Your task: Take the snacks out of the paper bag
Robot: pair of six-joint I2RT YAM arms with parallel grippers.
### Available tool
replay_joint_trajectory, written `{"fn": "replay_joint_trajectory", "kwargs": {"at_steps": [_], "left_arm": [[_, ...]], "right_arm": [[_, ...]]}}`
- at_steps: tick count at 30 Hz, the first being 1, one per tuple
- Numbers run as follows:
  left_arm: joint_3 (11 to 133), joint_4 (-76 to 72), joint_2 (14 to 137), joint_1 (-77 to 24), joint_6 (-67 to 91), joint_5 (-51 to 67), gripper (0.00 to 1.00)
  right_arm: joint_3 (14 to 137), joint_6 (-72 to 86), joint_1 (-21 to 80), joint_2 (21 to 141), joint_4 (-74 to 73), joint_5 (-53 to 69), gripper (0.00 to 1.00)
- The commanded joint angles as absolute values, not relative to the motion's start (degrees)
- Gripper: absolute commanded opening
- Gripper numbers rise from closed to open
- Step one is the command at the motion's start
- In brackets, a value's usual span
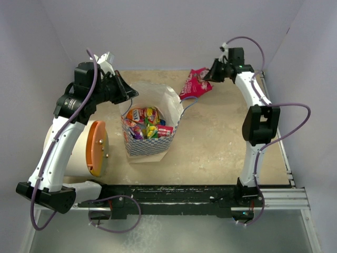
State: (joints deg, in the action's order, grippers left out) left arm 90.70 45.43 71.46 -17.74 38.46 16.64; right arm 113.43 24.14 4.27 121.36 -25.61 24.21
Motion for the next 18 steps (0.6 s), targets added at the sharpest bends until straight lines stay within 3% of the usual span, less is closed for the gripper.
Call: {"fn": "replay_joint_trajectory", "kwargs": {"at_steps": [1, 8, 18], "left_arm": [[94.2, 44.1, 71.8, -17.6, 38.0, 17.5, 0.00], [96.7, 46.8, 72.9, -17.6, 35.3, 16.1, 0.00], [99.0, 47.5, 74.7, -17.5, 33.9, 16.6, 0.00]], "right_arm": [[106.4, 25.3, -6.8, 122.4, -18.2, 35.1, 0.00], [95.0, 20.6, -16.5, 122.4, -12.1, 35.2, 0.04], [97.3, 12.2, -19.2, 126.4, -26.6, 19.6, 0.17]]}}
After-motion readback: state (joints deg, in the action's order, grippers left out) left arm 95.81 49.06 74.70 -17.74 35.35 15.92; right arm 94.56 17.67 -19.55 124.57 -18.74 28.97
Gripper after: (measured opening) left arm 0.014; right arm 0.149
